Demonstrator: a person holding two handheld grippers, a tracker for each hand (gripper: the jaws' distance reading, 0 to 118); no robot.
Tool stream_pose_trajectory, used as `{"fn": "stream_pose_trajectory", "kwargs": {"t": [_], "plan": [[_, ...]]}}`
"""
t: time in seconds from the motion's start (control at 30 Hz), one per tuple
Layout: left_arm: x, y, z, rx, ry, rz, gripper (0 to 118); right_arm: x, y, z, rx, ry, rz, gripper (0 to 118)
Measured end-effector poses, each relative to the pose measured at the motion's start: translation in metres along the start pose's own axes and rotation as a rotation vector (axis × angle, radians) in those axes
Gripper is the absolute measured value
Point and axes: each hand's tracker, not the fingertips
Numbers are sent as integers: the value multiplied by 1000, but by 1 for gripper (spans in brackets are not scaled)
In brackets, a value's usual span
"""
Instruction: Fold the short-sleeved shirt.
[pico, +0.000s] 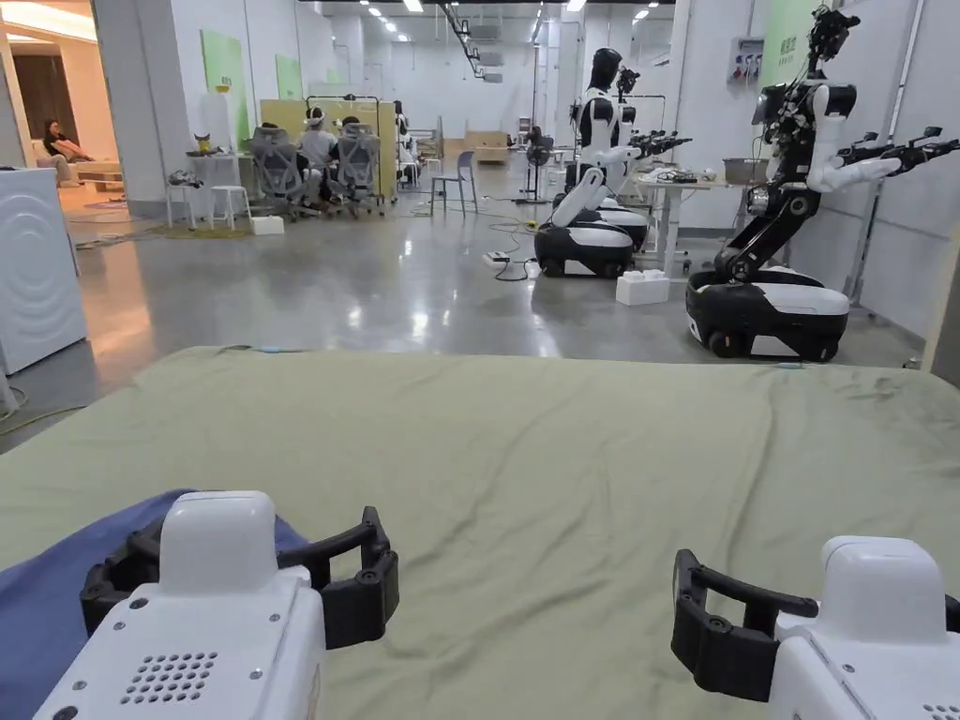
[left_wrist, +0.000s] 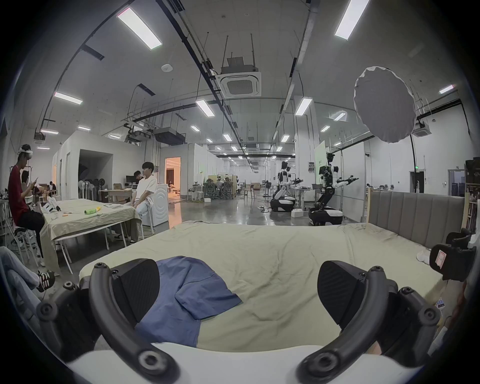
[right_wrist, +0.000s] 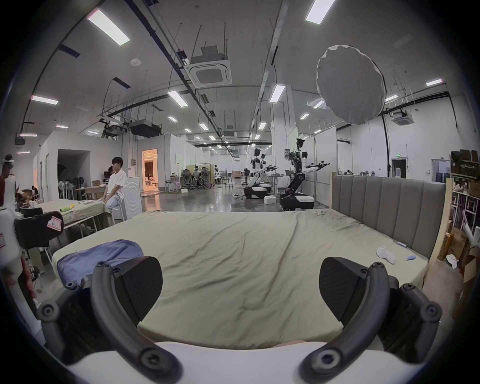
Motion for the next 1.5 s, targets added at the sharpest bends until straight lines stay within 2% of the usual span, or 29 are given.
{"fn": "stream_pose_trajectory", "kwargs": {"t": [0.5, 0.53, 0.57, 0.6, 0.67, 0.73, 0.8, 0.83, 0.87, 0.93, 0.97, 1.0, 1.03, 1.07, 1.1, 1.13, 1.17, 1.2, 1.23, 1.27, 1.3, 1.33, 1.4, 1.43, 1.5], "plan": [[16, 16, -8, 16, -31, -31, 118, -2, 12, -11, 2, 10, -18, 118], [17, 17, -9, 12, -32, -66, 118, -5, 12, -11, 21, -22, 58, 118], [21, 18, -9, 22, -16, -158, 118, -10, 11, -11, 35, -57, 174, 118], [28, 15, -9, 52, 16, -314, 118, -20, 6, -11, 59, -84, 376, 118], [50, -4, -7, 143, 98, -756, 118, -44, -19, -14, 120, -109, 882, 118], [65, -42, -1, 318, 123, -1184, 118, -56, -53, -16, 76, -33, 1354, 118], [71, -79, -2, 439, 161, -1567, 118, -59, -82, -12, 45, 41, 1653, 118], [73, -90, -4, 413, 154, -1652, 118, -60, -94, -11, 16, 60, 1751, 118], [72, -101, -5, 386, 108, -1669, 118, -62, -104, -13, -38, 78, 1795, 118], [73, -97, -4, 279, -5, -1501, 118, -65, -104, -16, -81, 114, 1651, 118], [72, -89, -5, 243, -11, -1382, 118, -61, -97, -17, -70, 119, 1512, 118], [64, -71, -7, 217, -2, -1158, 118, -59, -85, -17, -55, 128, 1336, 118], [55, -50, -6, 153, -30, -911, 118, -52, -65, -17, -38, 123, 1090, 118], [45, -33, -5, 109, -59, -700, 118, -45, -50, -16, -22, 95, 888, 118], [26, -14, -3, 60, -104, -412, 118, -33, -33, -16, 6, 56, 621, 118], [3, 3, -4, 10, -140, -95, 118, -16, -18, -12, 31, 53, 286, 118], [-13, 7, -6, -19, -161, 123, 118, 0, -10, -10, 19, 112, 39, 118], [-28, 3, -10, -45, -188, 348, 118, 19, -5, -10, 8, 216, -242, 118], [-39, -3, -13, -42, -222, 486, 118, 32, -6, -10, 1, 310, -419, 118], [-43, -8, -17, -37, -242, 565, 118, 37, -7, -12, -7, 318, -470, 118], [-46, -12, -20, -48, -234, 581, 118, 40, -7, -12, -14, 288, -459, 118], [-45, -19, -21, -74, -231, 550, 118, 35, -8, -11, 1, 213, -337, 118], [-42, -20, -26, -130, -189, 419, 118, 29, -9, -8, 31, 138, -163, 118], [-40, -20, -26, -145, -200, 339, 118, 27, -9, -8, 28, 130, -104, 118], [-31, -20, -23, -184, -178, 283, 118, 18, -10, -9, -3, 103, -64, 118]]}}
